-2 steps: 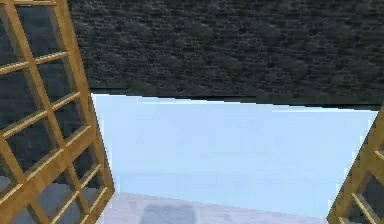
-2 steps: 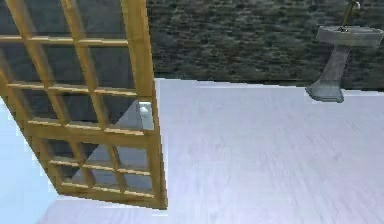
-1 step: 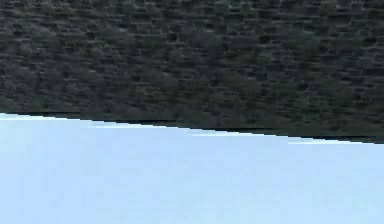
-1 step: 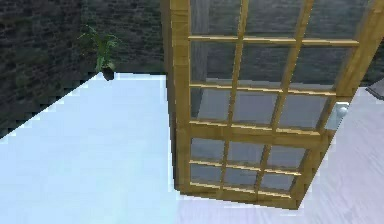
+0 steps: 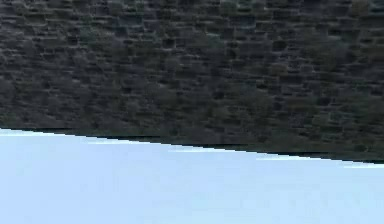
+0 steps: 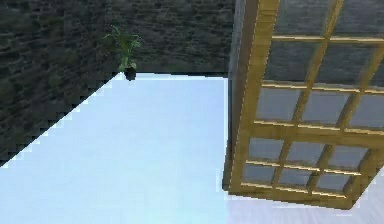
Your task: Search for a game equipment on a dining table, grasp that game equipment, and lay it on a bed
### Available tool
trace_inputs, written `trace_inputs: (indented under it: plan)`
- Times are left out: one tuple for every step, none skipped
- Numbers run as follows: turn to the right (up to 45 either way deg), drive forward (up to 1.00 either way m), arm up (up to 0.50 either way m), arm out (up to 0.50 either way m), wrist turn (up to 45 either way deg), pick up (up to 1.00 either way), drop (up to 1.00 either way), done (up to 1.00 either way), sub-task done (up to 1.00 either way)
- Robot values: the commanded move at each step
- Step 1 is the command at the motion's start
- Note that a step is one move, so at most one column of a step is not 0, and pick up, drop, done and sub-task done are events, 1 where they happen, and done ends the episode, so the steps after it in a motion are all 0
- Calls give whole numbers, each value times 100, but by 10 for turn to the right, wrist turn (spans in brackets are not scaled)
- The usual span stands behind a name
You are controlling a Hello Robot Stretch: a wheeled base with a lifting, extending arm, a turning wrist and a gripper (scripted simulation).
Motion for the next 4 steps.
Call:
trace_inputs:
  plan:
    - [-330, 0, 0, 0, 0, 0, 0, 0, 0]
    - [0, 70, 0, 0, 0, 0, 0, 0, 0]
    - [-450, 0, 0, 0, 0, 0, 0, 0, 0]
    - [0, 50, 0, 0, 0, 0, 0, 0, 0]
